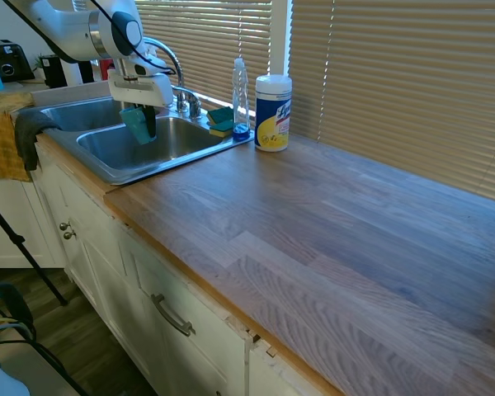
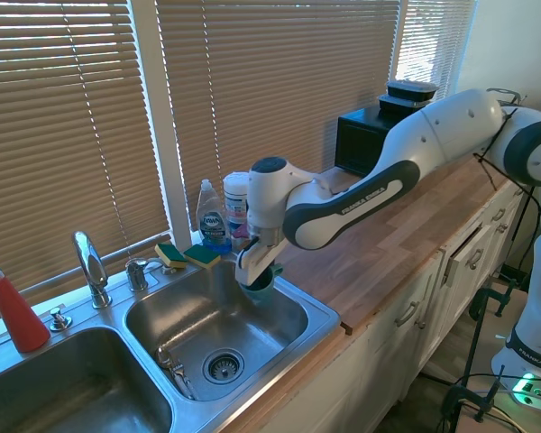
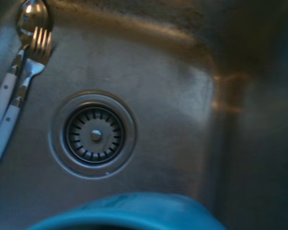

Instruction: Put the mug in the sink

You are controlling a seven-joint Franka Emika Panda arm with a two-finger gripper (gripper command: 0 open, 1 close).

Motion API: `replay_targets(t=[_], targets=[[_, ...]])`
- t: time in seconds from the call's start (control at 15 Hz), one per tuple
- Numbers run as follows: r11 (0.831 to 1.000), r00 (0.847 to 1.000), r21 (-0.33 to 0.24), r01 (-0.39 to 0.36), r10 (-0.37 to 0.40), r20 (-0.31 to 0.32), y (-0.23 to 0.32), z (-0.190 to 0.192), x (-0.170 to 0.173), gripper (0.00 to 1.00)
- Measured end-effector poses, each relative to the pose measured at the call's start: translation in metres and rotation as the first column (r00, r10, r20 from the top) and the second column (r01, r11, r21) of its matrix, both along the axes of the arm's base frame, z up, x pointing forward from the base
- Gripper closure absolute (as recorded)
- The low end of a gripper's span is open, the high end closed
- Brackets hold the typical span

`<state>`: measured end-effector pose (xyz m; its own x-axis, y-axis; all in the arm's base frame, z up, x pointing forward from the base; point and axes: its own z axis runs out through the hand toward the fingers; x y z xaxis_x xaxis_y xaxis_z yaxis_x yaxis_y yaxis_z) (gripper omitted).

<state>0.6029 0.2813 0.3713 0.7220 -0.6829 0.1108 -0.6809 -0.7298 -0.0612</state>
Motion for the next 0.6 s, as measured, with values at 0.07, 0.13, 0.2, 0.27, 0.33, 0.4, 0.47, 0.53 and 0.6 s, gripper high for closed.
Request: replay_targets(t=[0.07, 0.13, 0.2, 0.27, 0.33, 0.4, 0.47, 0.53, 0.6], targets=[[1.0, 1.0, 0.007, 0.004, -0.004, -0.005, 0.013, -0.012, 0.009, 1.0], [1.0, 1.0, 0.015, 0.01, -0.01, -0.007, 0.024, -0.024, 0.02, 1.0], [0.999, 1.0, 0.026, 0.021, -0.021, -0.01, 0.032, -0.036, 0.031, 1.0], [0.999, 0.999, 0.039, 0.034, -0.033, -0.014, 0.036, -0.048, 0.043, 1.0], [0.997, 0.999, 0.054, 0.048, -0.047, -0.019, 0.038, -0.059, 0.054, 1.0], [0.996, 0.998, 0.063, 0.058, -0.057, -0.021, 0.04, -0.071, 0.065, 1.0], [0.996, 0.998, 0.068, 0.066, -0.065, -0.023, 0.041, -0.084, 0.074, 1.0], [0.995, 0.997, 0.073, 0.073, -0.071, -0.024, 0.043, -0.097, 0.083, 1.0], [0.994, 0.997, 0.077, 0.078, -0.076, -0.027, 0.046, -0.111, 0.09, 1.0]])
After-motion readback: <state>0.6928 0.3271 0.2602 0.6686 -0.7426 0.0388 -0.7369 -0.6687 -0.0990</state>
